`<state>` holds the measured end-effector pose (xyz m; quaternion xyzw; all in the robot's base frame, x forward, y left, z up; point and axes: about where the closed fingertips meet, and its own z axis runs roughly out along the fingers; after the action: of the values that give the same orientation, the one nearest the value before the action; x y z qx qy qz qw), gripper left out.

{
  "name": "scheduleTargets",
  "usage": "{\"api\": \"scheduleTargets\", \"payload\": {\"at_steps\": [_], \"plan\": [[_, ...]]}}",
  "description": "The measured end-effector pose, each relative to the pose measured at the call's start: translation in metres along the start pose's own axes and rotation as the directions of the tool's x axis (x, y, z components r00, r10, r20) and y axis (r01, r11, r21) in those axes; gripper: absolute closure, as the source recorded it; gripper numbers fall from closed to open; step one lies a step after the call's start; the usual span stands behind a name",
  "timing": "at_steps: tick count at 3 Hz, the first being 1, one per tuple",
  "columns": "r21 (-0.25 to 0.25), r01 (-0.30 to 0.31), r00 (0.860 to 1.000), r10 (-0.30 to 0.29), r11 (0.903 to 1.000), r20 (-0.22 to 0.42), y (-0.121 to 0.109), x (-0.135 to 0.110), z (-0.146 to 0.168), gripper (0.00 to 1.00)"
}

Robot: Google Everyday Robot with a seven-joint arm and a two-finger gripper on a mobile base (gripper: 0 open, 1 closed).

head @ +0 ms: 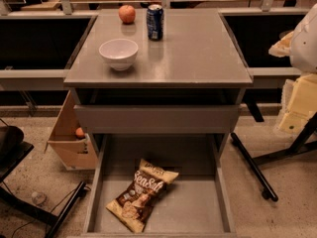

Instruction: Pick brown chip bag from middle drawer and place on counter

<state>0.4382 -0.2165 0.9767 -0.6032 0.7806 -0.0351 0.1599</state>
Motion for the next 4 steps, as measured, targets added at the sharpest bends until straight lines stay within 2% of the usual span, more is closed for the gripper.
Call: {"api": "scheduleTargets", "payload": {"at_steps": [2,3,4], "plan": [[0.02,0.019,1.0,-0.02,0.9996,0.022,-0.008,-0.01,0.004,0.0],[-0.029,-0.01,0.996,0.012,0.9995,0.087,-0.009,-0.028,0.062,0.0],[-0.048,-0.068,0.984,0.075,0.9965,0.16,-0.01,-0.052,0.152,0.0]]}}
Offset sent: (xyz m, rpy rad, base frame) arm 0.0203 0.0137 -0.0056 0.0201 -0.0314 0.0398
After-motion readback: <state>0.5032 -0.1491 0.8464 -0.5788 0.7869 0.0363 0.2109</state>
